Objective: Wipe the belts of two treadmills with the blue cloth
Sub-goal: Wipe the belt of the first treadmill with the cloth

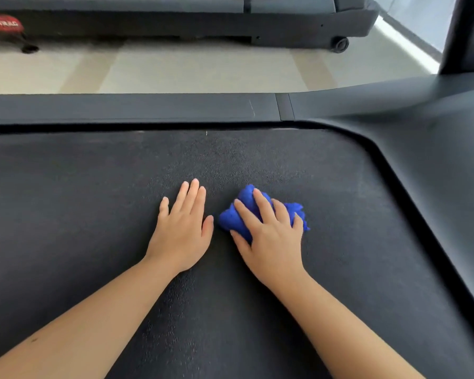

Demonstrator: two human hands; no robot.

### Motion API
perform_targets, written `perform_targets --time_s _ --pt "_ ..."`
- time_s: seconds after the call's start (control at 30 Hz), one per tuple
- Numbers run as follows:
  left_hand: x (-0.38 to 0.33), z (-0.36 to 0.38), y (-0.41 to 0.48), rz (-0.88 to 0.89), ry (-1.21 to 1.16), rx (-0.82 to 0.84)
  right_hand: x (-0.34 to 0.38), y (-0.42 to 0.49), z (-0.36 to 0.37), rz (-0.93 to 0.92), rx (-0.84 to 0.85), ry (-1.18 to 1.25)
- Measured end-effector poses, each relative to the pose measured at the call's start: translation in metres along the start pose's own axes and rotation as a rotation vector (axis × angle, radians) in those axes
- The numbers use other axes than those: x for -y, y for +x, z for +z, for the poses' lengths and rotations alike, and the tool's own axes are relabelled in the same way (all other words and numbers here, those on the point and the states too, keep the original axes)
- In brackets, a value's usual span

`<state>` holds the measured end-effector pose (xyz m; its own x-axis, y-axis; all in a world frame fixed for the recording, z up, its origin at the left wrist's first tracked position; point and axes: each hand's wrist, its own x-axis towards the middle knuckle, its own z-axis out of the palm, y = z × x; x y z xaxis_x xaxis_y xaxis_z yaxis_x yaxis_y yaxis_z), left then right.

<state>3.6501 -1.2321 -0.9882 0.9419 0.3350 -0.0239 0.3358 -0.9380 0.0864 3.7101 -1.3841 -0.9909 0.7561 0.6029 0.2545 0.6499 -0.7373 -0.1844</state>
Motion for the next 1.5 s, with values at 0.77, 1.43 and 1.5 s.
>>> perform_targets --time_s 0.77,1.43,1.5 --pt "0.003 0.007 0.002 0.02 -0.017 -0.047 -0.033 0.045 0.009 -0.146 -0.076 0.023" --pt "0.002 0.002 0.002 0.002 -0.056 -0.003 -0.056 0.012 -0.007 -0.199 -0.06 0.074" --pt "0.002 0.001 0.002 -0.007 -0.046 0.017 -0.062 0.037 -0.001 -0.16 -0.05 0.031"
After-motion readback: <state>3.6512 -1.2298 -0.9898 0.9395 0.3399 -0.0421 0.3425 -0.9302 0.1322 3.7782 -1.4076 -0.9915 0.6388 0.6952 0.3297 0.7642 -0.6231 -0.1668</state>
